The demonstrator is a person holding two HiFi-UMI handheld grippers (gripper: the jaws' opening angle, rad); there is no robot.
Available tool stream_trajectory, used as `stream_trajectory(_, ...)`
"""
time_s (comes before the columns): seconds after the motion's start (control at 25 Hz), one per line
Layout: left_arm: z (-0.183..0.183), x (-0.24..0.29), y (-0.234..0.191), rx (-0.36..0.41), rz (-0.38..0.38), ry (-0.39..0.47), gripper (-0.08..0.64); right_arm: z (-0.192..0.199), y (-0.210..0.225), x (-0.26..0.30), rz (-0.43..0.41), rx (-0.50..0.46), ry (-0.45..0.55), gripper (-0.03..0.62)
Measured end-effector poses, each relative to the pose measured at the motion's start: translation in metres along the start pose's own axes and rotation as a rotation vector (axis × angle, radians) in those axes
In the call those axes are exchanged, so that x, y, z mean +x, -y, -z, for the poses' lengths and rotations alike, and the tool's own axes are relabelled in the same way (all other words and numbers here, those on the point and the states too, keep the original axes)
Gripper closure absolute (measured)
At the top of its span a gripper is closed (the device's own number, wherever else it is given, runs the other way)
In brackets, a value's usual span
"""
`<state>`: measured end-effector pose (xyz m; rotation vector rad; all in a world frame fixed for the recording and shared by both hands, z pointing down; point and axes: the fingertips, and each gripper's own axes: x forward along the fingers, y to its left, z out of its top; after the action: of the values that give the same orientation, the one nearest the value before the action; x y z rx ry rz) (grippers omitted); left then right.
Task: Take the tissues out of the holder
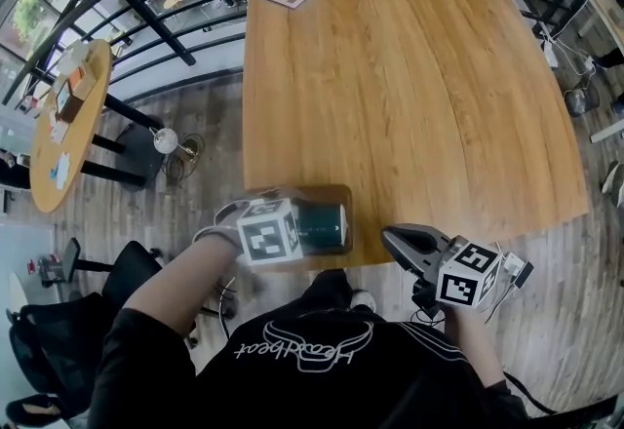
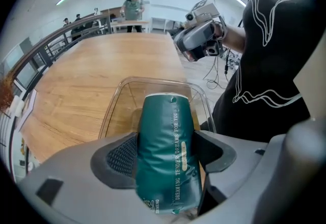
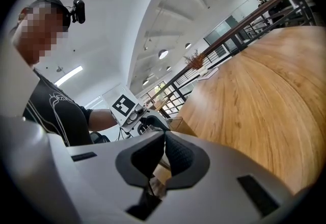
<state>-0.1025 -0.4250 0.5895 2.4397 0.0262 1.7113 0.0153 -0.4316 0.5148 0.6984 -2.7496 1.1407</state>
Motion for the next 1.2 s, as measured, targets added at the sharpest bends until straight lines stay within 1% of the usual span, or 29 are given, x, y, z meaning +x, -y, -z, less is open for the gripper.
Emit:
stream_trajectory(0.16,0.000,0.003,0.000,-0.001,0.003,-0.001,0.236,0.003,0.001,-0.001,0.007,0.004,0.003,0.574)
stream_trajectory(0.32,0.002,0.008,0.002,-0.007,0.018,-0.040,0.230,0.009,-0.003,0.001,0.006,0.011,-0.001,0.574)
stream_trajectory(0.48,-0.013,0.020,0.006,-0.031,0.040,-0.024,0.224,0.011,-0.002,0.001,-0.001,0.006,-0.003,0.574)
stream_trajectory(0.56,-0.019,0.024,0.005,-0.029,0.038,-0.033,0.224,0.011,-0.002,-0.001,0.002,0.007,-0.002,0.574)
stream_trajectory(0.68,-0.017,0.024,0.003,-0.033,0.044,-0.060,0.224,0.011,-0.001,-0.004,0.009,0.004,-0.001,0.574)
stream_trajectory(1.04,-0.017,0.021,0.004,-0.042,0.035,-0.056,0.225,0.017,-0.001,-0.010,0.018,0.017,-0.002,0.574)
stream_trajectory(1.2,-0.018,0.021,0.006,-0.032,0.012,-0.058,0.225,0.020,-0.002,-0.011,0.018,0.018,0.000,0.574)
